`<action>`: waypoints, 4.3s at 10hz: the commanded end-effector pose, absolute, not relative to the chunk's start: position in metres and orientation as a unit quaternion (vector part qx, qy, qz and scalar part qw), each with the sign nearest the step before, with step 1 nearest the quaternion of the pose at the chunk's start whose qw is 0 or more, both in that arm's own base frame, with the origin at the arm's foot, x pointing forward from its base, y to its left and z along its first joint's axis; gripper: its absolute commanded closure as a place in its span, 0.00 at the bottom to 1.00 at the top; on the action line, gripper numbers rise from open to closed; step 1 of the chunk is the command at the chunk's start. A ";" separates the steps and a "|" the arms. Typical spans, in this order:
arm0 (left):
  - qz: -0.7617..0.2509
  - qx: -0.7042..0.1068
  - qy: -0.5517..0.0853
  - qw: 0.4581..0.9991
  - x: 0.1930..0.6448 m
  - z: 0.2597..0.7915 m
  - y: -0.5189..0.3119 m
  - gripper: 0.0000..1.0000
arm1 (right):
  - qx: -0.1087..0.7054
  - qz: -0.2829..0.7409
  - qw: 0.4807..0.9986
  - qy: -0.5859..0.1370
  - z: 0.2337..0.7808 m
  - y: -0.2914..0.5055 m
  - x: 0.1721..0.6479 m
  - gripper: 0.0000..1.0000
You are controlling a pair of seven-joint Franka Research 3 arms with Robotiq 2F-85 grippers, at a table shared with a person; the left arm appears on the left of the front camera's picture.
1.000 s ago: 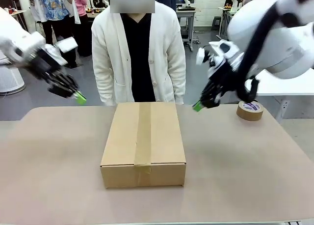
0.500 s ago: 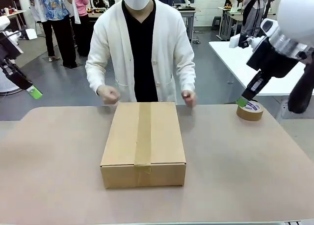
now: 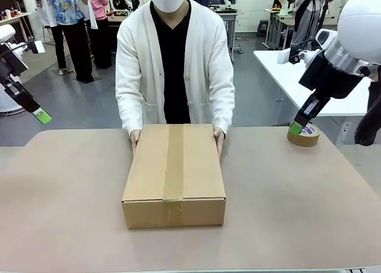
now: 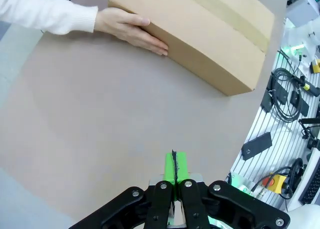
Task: Wrap the clocks to prevent damage.
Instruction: After the human seals the box with tape, release both hands from the side flaps of the Package Box.
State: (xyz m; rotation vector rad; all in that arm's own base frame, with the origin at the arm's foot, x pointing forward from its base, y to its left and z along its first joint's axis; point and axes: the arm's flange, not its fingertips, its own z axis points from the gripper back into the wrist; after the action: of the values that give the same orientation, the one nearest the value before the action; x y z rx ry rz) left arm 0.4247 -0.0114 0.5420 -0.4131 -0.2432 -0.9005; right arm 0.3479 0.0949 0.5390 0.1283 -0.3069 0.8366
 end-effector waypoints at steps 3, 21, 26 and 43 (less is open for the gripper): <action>-0.442 -0.203 -0.116 0.866 0.426 0.544 -0.008 0.99 | 0.060 0.406 0.899 -0.154 0.540 0.094 0.349 0.99; -0.394 -0.029 -0.134 0.909 0.383 0.580 0.055 0.00 | 0.041 0.468 0.868 -0.160 0.573 -0.013 0.300 0.00; -0.403 -0.032 -0.139 0.904 0.384 0.578 0.056 0.00 | 0.052 0.459 0.871 -0.166 0.576 -0.011 0.303 0.00; -0.514 -0.286 -0.306 0.748 0.347 0.577 0.188 0.00 | 0.172 0.582 0.691 -0.393 0.562 -0.153 0.291 0.00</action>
State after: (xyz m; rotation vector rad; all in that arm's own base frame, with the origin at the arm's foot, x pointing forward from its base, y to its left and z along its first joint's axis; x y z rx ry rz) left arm 0.3462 0.1837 0.5732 -0.6280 -0.6621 -1.1081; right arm 0.2918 -0.1545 0.5655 0.3776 -0.8699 1.2868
